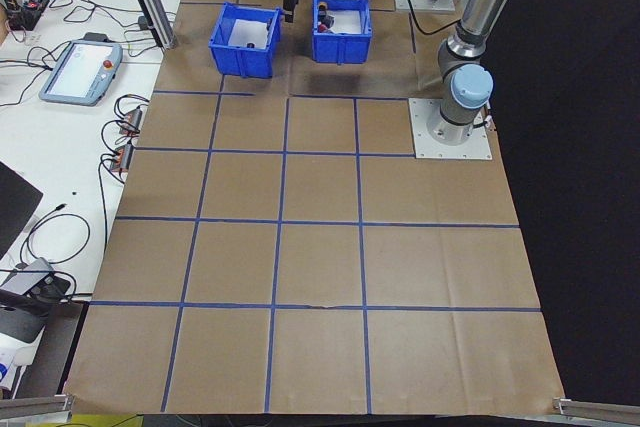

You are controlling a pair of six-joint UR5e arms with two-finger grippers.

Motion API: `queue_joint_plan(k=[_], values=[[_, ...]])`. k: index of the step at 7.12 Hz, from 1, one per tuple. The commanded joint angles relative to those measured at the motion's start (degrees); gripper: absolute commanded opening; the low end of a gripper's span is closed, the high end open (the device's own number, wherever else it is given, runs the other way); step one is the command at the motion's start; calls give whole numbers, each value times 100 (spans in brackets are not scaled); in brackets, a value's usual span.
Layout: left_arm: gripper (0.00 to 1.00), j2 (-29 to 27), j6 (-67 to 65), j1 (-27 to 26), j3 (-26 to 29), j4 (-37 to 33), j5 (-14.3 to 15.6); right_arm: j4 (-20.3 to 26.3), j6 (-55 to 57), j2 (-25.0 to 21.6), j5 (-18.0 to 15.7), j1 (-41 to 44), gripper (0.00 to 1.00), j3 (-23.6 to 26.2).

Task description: Place battery box in front

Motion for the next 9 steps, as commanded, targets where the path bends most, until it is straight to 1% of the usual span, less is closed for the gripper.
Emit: queue_joint_plan(k=[1, 2, 3, 4, 6, 7, 8, 9], values=[[100, 0, 3, 0, 0, 0, 0, 1223, 76, -445, 56, -1347, 100, -697], [100, 0, 3, 0, 0, 0, 9, 1280, 659, -437, 82, -2068, 100, -1023], [100, 0, 3, 0, 0, 0, 9, 1289, 1222, -437, 387, -2667, 100, -1183], [100, 9, 3, 0, 0, 0, 9, 1289, 1906, -411, 677, -3056, 100, -1193], [100, 9, 3, 0, 0, 0, 0, 1359, 4003, -297, 706, -3113, 100, -1289], [100, 9, 3, 0, 0, 0, 0, 1403, 4379, -9, 889, -3113, 100, -1525], [100, 9, 3, 0, 0, 0, 0, 1560, 4548, 333, 908, -3113, 100, -1927], [100, 9, 3, 0, 0, 0, -9, 1840, 4994, 737, 917, -3095, 100, -2401]])
